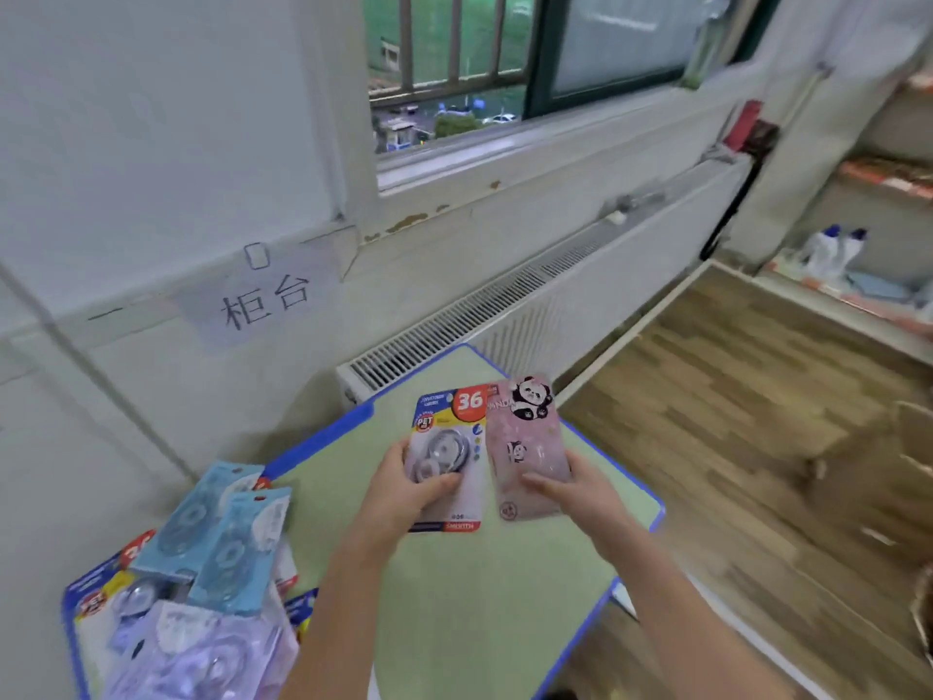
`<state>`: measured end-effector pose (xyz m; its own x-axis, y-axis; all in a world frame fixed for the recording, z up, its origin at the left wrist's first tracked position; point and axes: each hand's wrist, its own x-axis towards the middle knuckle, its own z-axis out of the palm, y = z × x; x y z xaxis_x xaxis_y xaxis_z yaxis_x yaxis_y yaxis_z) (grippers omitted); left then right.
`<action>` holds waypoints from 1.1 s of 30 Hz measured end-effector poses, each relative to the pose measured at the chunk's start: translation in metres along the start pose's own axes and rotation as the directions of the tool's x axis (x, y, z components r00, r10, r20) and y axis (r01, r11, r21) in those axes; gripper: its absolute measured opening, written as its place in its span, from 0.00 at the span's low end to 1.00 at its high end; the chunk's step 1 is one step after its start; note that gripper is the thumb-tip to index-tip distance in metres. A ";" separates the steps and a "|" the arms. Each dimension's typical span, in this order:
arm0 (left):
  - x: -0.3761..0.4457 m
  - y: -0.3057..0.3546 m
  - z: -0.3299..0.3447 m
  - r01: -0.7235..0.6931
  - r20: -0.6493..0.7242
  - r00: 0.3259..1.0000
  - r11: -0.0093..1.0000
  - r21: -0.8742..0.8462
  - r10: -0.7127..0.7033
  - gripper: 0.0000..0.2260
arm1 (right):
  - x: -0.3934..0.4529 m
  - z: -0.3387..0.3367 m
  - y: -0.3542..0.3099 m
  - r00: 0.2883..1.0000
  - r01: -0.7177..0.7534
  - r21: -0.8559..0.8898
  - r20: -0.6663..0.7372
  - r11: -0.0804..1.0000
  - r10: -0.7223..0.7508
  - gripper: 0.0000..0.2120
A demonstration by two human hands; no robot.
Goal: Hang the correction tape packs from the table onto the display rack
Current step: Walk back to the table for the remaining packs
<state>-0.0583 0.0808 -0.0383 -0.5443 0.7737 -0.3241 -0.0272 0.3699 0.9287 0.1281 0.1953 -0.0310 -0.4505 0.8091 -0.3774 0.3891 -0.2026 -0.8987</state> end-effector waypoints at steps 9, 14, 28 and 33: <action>-0.028 0.094 0.175 -0.339 0.206 0.915 0.938 -0.069 0.346 0.43 | -0.099 -0.180 -0.014 0.917 0.188 0.137 -0.379 0.973 -0.124 0.11; -0.080 0.139 0.303 -0.464 0.320 0.812 0.872 -0.155 0.489 0.40 | -0.169 -0.294 0.006 0.814 0.242 0.032 -0.550 0.970 -0.185 0.16; -0.227 0.196 0.626 -0.475 0.720 0.466 0.832 -0.287 0.515 0.12 | -0.355 -0.561 0.119 0.501 0.372 0.089 -0.857 0.924 -0.120 0.11; -0.267 0.201 0.711 -0.367 0.797 0.406 0.879 -0.305 0.446 0.09 | -0.395 -0.617 0.156 0.355 0.380 0.111 -0.934 0.918 -0.034 0.08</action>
<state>0.6775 0.3144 0.1070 0.4353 0.8895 0.1391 -0.0795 -0.1160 0.9901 0.8627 0.1843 0.1157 0.5781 0.8092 0.1052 0.0970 0.0598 -0.9935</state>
